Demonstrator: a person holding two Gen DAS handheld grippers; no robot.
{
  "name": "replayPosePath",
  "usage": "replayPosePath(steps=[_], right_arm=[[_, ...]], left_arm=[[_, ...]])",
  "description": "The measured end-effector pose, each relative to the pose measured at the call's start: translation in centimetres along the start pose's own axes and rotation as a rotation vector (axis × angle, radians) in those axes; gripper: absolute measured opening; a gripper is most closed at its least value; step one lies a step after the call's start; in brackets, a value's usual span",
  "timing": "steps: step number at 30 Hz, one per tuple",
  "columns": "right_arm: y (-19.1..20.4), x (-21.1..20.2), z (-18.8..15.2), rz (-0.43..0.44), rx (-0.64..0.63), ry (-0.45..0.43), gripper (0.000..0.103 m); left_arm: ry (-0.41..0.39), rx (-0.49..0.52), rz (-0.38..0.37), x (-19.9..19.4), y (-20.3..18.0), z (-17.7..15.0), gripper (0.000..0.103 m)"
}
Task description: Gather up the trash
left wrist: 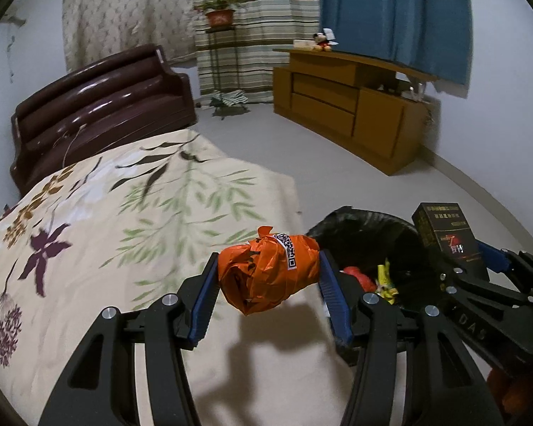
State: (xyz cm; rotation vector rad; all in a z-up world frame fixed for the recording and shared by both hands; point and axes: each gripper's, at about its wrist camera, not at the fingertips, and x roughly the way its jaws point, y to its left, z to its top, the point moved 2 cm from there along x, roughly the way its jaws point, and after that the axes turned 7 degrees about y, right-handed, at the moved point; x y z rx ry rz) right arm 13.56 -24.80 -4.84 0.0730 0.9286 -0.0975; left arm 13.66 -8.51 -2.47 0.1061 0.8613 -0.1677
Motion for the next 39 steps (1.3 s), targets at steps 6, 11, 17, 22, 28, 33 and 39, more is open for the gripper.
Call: replayPosePath(steps=[6,11,17,22,28,33,39], right_arm=[[-1.5,0.7,0.3,-0.022,0.025,-0.002,0.056],[-2.2,1.4,0.6,-0.034,0.042,-0.001,0.056],[-3.1,2.3,1.1,-0.045,0.063,0.0,0.056],[-3.7,2.9,1.4,-0.057,0.075,0.002,0.056],[-4.1,3.5,1.9,-0.061,0.084,0.003,0.058],[-4.1,3.6,2.0,-0.067,0.08,0.004,0.064],[-4.0,3.7,2.1,-0.073,0.088,-0.002,0.065]], left_arm=[[0.003,0.025,-0.007,1.3,-1.8,1.0,0.054],[0.007,0.034,-0.003,2.3,-2.5,1.4,0.054],[0.018,0.048,-0.004,3.4,-3.3,1.9,0.054],[0.022,0.055,-0.011,4.2,-3.9,2.5,0.054],[0.03,0.052,-0.007,4.8,-4.1,3.0,0.066],[0.033,0.05,-0.009,4.9,-4.1,3.1,0.07],[0.029,0.042,-0.011,4.9,-4.1,3.1,0.072]])
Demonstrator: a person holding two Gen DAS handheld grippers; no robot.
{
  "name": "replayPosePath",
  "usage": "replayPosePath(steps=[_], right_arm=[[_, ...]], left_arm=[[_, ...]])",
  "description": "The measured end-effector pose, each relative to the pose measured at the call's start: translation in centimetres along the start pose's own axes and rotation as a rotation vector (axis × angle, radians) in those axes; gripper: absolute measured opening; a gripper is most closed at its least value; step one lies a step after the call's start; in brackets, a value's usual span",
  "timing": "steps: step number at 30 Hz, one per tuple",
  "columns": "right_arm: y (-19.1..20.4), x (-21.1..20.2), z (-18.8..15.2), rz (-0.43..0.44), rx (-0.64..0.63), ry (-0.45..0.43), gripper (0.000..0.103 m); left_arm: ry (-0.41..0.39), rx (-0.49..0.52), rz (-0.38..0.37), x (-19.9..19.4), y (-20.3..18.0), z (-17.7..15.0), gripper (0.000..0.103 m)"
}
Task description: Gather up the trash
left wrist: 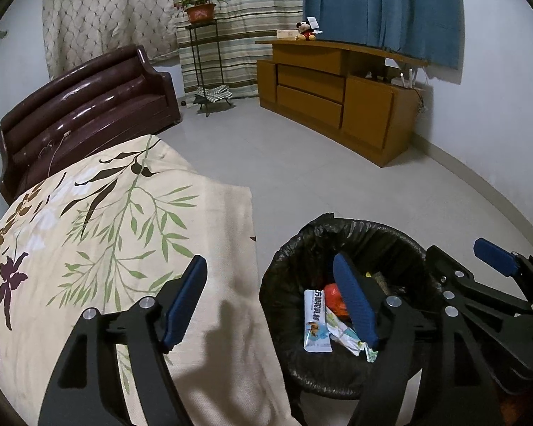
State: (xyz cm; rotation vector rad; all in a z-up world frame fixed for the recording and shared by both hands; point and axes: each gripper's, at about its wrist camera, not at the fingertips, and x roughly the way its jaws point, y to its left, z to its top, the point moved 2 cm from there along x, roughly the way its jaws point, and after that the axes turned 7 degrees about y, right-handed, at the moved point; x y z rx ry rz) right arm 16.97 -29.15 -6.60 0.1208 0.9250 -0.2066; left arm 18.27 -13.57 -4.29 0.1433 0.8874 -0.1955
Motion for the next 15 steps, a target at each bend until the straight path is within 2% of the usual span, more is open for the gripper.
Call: replayPosePath(steps=[6,15], right_arm=[[-0.2,-0.7,-0.5,-0.012,0.02,-0.008,0.07],[0.0,-2.5,-1.6,-0.008,0.034,-0.013,0.07]], left_arm=[[-0.013,-0.012,0.0,-0.5,0.5,-0.1,0.072],[-0.041,-0.02,0.001,-2.8,1.8,-1.1,0.073]])
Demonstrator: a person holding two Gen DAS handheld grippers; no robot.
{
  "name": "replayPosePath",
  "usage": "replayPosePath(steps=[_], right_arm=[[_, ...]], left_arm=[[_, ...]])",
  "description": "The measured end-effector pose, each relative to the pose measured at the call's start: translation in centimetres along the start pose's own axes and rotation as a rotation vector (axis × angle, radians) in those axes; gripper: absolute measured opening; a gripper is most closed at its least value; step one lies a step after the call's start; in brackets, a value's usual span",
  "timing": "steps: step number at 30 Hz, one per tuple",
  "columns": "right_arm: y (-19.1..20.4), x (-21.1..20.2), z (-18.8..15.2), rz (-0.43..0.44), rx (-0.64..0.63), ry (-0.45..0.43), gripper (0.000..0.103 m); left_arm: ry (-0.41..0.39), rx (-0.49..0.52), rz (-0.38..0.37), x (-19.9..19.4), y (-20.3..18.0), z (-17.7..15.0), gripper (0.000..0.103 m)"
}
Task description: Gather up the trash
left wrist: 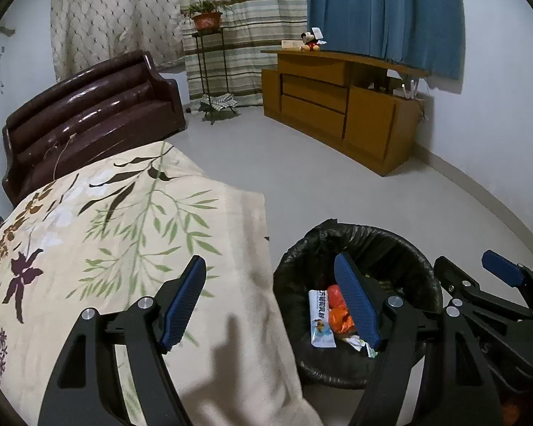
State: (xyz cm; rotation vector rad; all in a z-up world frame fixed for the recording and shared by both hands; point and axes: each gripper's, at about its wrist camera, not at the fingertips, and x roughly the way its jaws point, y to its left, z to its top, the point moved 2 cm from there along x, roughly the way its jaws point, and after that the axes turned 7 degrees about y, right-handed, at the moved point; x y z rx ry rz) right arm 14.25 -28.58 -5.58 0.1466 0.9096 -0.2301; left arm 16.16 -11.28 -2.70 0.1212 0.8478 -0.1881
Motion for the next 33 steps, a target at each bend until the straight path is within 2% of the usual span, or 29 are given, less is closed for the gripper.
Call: replayPosePath(steps=[20,33], right_arm=[[3.0,-7.2,-3.7,0.015,-0.039,-0.062,0.071],[4.2,-11.0,-6.1,0.003,-0.059,-0.111,0.072]], left_arm=[[-0.068,-0.053,0.03,-7.3,4.5,-4.4,0.077],[-0.115,-0.06,0.008,-10.8,5.7,-6.5,0.079]])
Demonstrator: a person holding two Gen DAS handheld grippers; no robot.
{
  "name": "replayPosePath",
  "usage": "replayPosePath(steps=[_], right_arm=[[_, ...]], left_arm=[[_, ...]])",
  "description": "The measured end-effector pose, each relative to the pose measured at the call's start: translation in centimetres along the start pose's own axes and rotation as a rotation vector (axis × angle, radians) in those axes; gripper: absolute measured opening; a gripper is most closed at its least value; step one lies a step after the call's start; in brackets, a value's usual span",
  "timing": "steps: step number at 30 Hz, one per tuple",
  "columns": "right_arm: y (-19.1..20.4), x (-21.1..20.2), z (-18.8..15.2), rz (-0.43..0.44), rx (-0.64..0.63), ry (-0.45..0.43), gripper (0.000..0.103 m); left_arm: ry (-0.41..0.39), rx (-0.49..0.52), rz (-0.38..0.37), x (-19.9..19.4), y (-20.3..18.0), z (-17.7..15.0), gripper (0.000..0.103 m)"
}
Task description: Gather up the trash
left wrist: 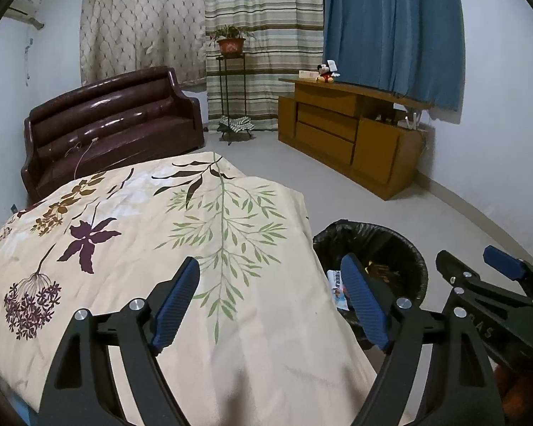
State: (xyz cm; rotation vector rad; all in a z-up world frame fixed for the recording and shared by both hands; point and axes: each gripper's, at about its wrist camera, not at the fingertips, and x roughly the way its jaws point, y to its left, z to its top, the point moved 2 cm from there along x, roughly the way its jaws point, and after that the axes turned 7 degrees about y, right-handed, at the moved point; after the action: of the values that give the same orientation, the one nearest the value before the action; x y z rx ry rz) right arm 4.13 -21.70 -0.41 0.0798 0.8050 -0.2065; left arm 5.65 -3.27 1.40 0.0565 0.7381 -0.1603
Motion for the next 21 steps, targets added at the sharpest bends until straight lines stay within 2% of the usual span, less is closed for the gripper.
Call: replayPosePath(steps=[11,21], right_arm=[[0.5,-2.0,-0.7,0.001,-0.007,-0.028,0.073],[0.5,-2.8,-0.6,0.004,-0.001,-0.051,0.073]], left_arm=[[-0.034,0.0,-0.015,-2.1,0.5,-0.4,0.079],[-0.042,-0.003,-0.012,-2.5,0.8,-0.4,0.079]])
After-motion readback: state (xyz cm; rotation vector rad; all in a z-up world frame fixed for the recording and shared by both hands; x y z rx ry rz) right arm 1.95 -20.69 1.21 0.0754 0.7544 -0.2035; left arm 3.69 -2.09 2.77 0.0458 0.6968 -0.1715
